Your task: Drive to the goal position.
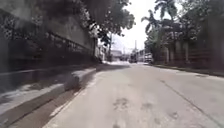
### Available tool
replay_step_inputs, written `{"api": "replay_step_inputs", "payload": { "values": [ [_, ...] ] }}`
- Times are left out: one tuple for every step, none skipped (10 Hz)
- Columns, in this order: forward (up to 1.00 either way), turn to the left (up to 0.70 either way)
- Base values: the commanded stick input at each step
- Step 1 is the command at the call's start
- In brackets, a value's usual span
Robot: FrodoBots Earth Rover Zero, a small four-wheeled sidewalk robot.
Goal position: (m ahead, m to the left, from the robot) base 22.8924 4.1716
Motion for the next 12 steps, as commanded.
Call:
{"api": "replay_step_inputs", "payload": {
  "values": [
    [1.00, -0.12],
    [1.00, -0.08],
    [1.00, -0.04],
    [1.00, -0.04],
    [1.00, -0.09],
    [1.00, -0.14],
    [1.00, -0.07],
    [1.00, 0.00],
    [1.00, 0.00],
    [1.00, 0.00],
    [1.00, 0.00],
    [1.00, 0.00]
  ]
}}
